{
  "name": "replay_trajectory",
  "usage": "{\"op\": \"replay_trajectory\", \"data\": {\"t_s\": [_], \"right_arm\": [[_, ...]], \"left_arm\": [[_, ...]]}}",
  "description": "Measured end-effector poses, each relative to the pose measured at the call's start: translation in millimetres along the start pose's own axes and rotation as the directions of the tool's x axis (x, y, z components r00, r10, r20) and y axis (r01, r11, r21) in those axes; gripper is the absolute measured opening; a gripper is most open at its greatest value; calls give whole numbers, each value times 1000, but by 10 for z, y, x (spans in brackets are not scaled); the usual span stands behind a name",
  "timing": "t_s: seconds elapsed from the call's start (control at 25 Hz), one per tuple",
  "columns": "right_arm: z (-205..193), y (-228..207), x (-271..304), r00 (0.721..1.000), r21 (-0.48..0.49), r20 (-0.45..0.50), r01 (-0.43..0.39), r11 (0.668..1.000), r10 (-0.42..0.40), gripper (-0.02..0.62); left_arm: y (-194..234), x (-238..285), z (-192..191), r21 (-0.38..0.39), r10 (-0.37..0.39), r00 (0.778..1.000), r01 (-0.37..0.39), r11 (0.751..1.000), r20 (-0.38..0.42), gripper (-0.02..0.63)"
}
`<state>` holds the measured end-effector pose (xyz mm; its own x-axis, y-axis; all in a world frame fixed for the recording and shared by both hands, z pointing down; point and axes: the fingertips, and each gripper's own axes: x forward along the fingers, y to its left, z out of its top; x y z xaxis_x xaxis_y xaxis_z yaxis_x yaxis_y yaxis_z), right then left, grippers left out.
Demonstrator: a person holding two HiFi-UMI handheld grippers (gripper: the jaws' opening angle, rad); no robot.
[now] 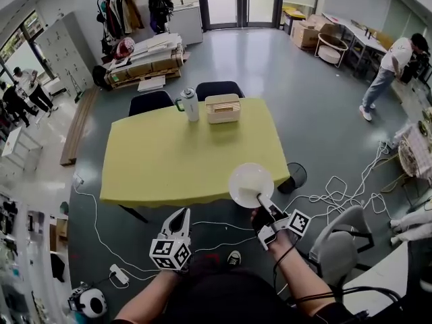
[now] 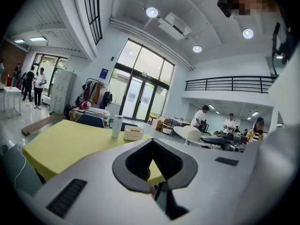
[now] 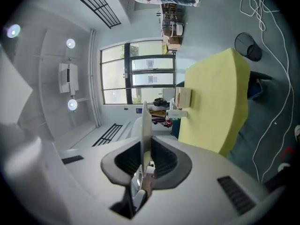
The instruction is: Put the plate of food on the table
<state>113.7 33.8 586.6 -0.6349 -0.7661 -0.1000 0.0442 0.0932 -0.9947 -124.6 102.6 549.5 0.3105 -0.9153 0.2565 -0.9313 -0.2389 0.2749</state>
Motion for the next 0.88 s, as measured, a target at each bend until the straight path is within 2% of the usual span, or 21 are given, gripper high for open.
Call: {"op": "replay_trajectory", "data": {"t_s": [0.4,0.64,0.88], "right_arm": [[394,-214,365,1000,27,19,10,1000,-10,48],[652,-129,659,998,31,48,35,999,-36,48],[803,-327,1013,996,21,77,53,998,-54,48]], "left_arm": [[198,522,39,-17,36,999,-36,999,-26,9],[306,1048,377,-21,1,1000,-1,1000,-28,9],[560,1638,499,-22,-49,998,49,999,-26,9]]}}
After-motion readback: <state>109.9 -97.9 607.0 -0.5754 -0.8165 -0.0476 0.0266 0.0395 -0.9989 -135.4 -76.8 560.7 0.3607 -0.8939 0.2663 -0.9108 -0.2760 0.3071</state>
